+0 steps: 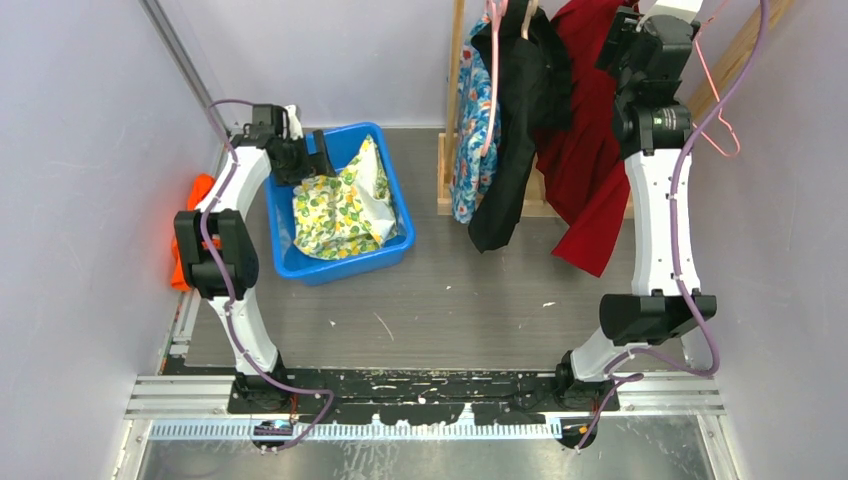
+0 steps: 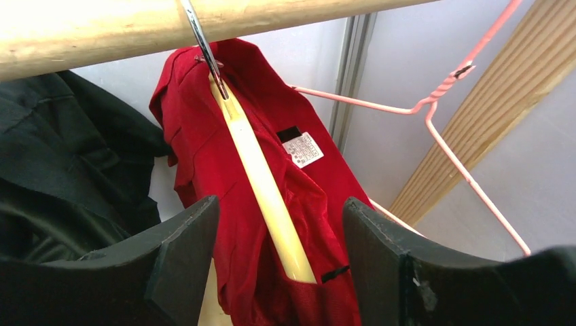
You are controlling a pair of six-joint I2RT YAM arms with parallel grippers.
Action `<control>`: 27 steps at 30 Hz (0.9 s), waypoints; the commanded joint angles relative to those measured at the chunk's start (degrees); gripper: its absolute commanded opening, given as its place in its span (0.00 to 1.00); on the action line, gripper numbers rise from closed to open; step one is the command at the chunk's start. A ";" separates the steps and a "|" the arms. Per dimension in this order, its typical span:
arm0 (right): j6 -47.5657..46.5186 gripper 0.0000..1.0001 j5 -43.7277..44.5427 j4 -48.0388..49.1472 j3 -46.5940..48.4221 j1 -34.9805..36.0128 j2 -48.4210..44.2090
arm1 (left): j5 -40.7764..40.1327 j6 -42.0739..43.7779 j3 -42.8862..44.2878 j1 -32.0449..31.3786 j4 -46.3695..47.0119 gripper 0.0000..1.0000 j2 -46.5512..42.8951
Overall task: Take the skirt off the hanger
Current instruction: Pick up the hanger from the clothesline.
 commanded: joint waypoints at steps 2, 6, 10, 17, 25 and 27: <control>0.71 0.72 -0.22 -0.48 5.21 0.23 3.77 | 1.54 -0.49 2.93 0.90 2.81 0.99 -0.01; 0.74 0.72 0.37 0.29 7.44 0.25 6.79 | 1.31 -0.29 3.62 1.50 2.28 0.99 -0.16; 0.97 0.70 2.35 1.78 5.54 0.21 7.43 | 0.99 0.21 3.55 2.59 1.55 0.99 -0.44; 1.06 0.39 4.41 8.38 -1.82 0.25 4.51 | 1.51 0.23 3.01 4.18 1.52 0.99 -0.30; 2.23 0.01 2.64 12.91 -5.13 0.25 2.61 | 2.26 -0.29 2.84 4.14 2.03 0.99 -0.52; 3.43 0.01 2.35 13.68 -4.70 0.23 2.45 | 2.39 -0.38 2.54 4.18 2.22 0.99 -0.83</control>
